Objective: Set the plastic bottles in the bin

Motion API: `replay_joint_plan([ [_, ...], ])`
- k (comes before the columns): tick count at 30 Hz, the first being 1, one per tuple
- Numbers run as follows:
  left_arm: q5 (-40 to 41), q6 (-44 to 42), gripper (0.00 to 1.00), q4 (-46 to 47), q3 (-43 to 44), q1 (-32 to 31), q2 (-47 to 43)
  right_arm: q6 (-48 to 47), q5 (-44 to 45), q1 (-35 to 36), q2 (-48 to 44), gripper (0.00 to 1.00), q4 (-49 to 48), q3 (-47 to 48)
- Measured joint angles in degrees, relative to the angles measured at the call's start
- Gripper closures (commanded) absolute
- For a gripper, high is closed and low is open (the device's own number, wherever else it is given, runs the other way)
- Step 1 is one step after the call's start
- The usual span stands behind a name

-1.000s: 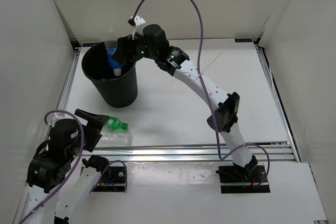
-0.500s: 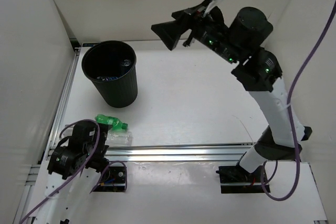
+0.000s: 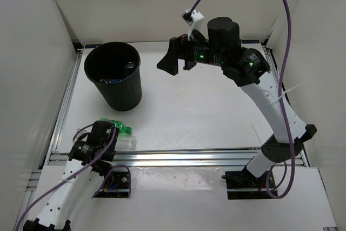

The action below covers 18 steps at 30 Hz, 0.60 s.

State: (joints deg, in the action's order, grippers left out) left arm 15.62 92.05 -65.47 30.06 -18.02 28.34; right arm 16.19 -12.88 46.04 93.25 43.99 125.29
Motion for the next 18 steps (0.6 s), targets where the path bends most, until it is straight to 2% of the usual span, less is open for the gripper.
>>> replay_joint_plan([
  [10,0.4,1.3,0.0,7.2,-9.7,0.0,2.3,-1.9,-0.9,-5.9,-8.9,0.0,1.1,-4.7],
  [14,0.0,1.8,0.18,9.8,-12.5,0.0,2.4,-3.0,-0.3,-6.2,-11.5,0.0,1.4,-5.2],
  [15,0.0,1.7,0.34,10.1,-12.7,0.0,2.4,-3.1,-0.2,-6.2,-12.0,0.0,1.4,-5.2],
  [16,-0.1,1.6,0.43,10.4,-12.6,0.0,2.3,-3.2,-0.1,-6.2,-12.4,0.0,1.4,-5.4],
  [18,-0.3,1.4,0.52,9.9,-11.8,0.0,1.6,-3.4,0.5,-6.2,-13.2,0.0,1.6,-5.7],
])
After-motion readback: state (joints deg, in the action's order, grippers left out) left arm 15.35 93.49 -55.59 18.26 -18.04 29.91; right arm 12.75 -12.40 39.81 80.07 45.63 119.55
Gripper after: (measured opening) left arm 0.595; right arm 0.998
